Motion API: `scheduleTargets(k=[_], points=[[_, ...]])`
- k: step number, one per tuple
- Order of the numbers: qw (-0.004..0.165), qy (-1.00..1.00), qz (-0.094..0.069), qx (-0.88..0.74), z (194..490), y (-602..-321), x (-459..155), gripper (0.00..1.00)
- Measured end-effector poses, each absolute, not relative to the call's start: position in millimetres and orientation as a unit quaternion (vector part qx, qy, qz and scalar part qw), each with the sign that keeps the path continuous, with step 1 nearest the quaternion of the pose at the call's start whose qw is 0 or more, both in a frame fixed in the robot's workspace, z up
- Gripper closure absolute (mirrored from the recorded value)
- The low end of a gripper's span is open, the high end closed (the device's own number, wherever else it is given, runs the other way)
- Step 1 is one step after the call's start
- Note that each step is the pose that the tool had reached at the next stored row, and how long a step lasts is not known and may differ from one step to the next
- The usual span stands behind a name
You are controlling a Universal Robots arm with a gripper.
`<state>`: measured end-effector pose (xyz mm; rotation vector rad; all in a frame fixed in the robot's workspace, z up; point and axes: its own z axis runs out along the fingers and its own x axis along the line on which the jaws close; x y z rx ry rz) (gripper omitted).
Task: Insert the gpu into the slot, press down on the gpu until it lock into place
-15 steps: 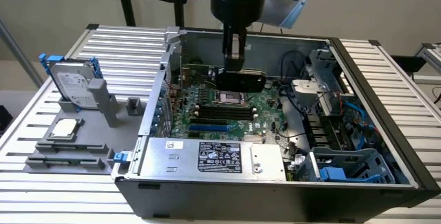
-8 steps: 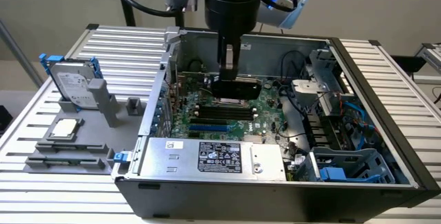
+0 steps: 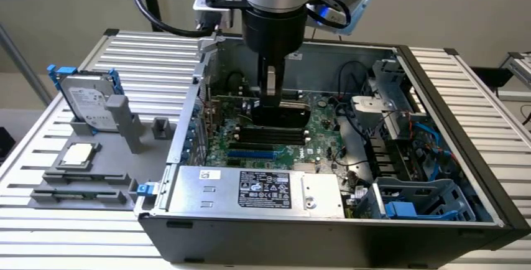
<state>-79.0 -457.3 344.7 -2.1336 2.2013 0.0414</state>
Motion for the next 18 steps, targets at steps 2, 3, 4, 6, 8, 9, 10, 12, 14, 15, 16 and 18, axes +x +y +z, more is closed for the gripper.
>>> scheduleTargets(k=[2,3,4,6,8,9,10,12,14,15,16,18], points=[[0.038,0.717,0.013,-0.695,340.9,-457.4,-80.0,0.74],[0.038,0.717,0.013,-0.695,339.1,-457.5,-80.5,0.74],[0.038,0.717,0.013,-0.695,337.3,-457.6,-81.1,0.74],[0.038,0.717,0.013,-0.695,333.7,-457.8,-82.3,0.74],[0.038,0.717,0.013,-0.695,330.1,-457.9,-83.6,0.74],[0.038,0.717,0.013,-0.695,328.3,-457.9,-84.3,0.74],[0.038,0.717,0.013,-0.695,326.5,-458.0,-84.9,0.74],[0.038,0.717,0.013,-0.695,322.7,-458.0,-86.0,0.74],[0.038,0.717,0.013,-0.695,319.2,-458.1,-86.6,0.74],[0.038,0.717,0.013,-0.695,317.3,-458.1,-86.8,0.74],[0.038,0.717,0.013,-0.695,315.6,-458.1,-87.0,0.74],[0.038,0.717,0.013,-0.695,311.9,-458.1,-87.3,0.74]])
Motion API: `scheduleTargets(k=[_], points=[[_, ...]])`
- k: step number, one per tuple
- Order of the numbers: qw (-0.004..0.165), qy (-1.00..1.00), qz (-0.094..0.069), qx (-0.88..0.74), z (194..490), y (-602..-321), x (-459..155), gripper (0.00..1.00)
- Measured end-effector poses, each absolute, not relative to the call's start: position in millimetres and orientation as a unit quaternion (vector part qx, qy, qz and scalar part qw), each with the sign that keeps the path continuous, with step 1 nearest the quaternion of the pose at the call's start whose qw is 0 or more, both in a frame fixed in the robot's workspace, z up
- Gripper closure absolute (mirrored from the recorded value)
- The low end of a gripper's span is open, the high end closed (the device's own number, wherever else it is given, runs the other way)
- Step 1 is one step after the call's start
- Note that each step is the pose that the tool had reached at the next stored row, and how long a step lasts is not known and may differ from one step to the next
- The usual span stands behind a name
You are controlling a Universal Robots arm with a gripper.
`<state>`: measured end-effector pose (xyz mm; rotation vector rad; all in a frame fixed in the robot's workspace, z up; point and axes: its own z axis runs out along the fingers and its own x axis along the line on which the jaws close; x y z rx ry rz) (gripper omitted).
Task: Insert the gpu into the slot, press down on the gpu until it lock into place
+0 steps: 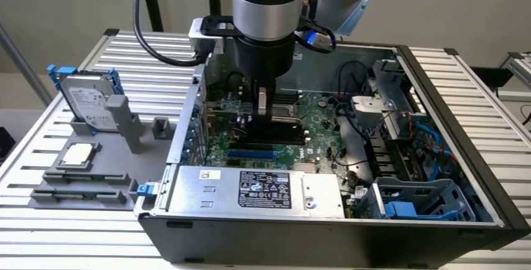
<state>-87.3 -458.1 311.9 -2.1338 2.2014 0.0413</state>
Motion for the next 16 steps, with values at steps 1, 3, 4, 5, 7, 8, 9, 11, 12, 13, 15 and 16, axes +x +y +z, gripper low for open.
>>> scheduleTargets(k=[1,3,4,5,7,8,9,11,12,13,15,16], points=[[0.038,0.717,0.013,-0.695,310.1,-458.1,-87.4,0.74],[0.038,0.717,0.013,-0.695,306.5,-458.1,-87.7,0.74],[0.038,0.718,0.013,-0.695,304.7,-458.1,-87.9,0.74],[0.038,0.718,0.013,-0.695,302.7,-458.1,-88.0,0.74],[0.038,0.718,0.013,-0.695,299.1,-458.1,-88.4,0.74],[0.038,0.718,0.013,-0.695,297.3,-458.1,-88.5,0.74],[0.038,0.718,0.013,-0.695,295.6,-458.1,-88.7,0.74],[0.038,0.718,0.013,-0.695,291.9,-458.1,-88.7,0.74],[0.038,0.718,0.014,-0.695,290.2,-458.1,-88.8,0.74],[0.037,0.718,0.014,-0.695,289.1,-458.1,-88.8,0.74],[0.036,0.718,0.015,-0.695,288.9,-458.1,-88.8,0.74],[0.036,0.718,0.015,-0.695,288.9,-458.1,-88.8,0.74]])
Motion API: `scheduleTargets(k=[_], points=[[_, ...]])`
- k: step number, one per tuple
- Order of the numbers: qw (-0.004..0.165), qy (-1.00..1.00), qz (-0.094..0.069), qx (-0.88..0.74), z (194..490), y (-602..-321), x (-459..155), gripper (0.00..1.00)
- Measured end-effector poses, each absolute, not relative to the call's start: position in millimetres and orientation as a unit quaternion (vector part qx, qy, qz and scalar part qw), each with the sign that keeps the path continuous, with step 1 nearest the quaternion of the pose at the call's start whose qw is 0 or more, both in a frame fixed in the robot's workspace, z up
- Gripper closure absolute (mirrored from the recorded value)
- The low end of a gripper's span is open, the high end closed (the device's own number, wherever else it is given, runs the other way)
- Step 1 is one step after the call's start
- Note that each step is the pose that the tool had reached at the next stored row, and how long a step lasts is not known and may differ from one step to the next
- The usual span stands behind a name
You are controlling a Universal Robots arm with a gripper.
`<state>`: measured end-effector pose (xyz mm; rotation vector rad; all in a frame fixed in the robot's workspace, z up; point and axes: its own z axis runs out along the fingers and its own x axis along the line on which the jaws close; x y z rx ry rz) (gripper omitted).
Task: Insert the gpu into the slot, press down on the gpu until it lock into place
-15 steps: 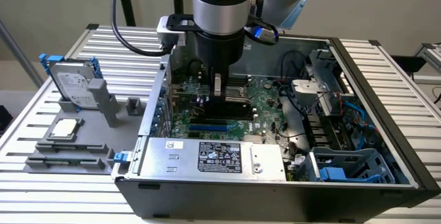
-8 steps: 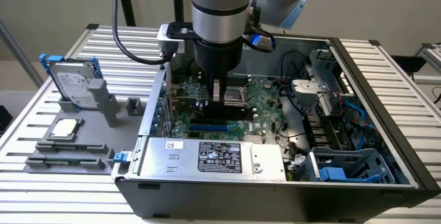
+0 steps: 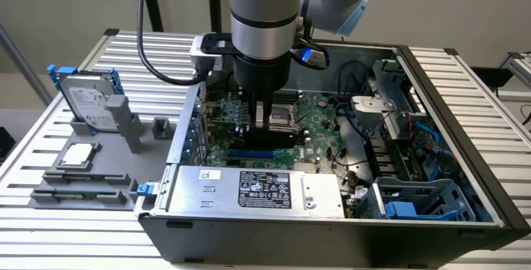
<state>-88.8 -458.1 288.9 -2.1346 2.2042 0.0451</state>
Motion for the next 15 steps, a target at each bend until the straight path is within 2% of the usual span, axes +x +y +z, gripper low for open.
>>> scheduleTargets(k=[15], points=[[0.033,0.718,0.018,-0.695,281.1,-458.0,-88.8,0.74]])
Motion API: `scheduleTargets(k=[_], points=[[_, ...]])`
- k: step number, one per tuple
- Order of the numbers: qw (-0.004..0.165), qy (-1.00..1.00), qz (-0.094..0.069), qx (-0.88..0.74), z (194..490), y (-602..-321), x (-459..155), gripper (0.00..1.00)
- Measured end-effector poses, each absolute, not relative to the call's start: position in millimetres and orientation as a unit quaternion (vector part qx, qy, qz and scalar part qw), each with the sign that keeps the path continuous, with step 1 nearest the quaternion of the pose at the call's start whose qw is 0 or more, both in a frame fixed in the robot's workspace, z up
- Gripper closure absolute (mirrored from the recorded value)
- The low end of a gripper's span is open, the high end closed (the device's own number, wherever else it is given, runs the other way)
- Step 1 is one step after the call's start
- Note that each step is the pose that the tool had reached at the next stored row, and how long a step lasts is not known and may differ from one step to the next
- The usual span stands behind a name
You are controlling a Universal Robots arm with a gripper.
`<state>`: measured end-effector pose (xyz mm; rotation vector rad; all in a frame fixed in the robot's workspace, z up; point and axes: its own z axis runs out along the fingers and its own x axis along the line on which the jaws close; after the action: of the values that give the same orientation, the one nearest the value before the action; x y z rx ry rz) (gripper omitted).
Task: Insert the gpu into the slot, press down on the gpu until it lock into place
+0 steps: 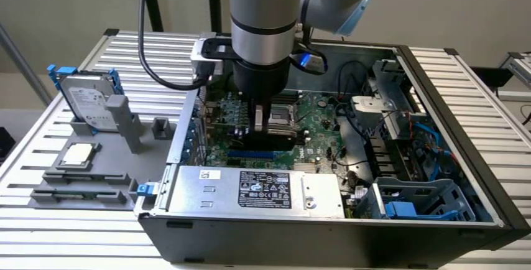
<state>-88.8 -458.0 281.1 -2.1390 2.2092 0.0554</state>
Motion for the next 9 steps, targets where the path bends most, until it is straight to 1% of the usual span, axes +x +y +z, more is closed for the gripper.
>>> scheduleTargets(k=[9], points=[[0.031,0.718,0.020,-0.695,279.6,-457.8,-88.8,0.74]])
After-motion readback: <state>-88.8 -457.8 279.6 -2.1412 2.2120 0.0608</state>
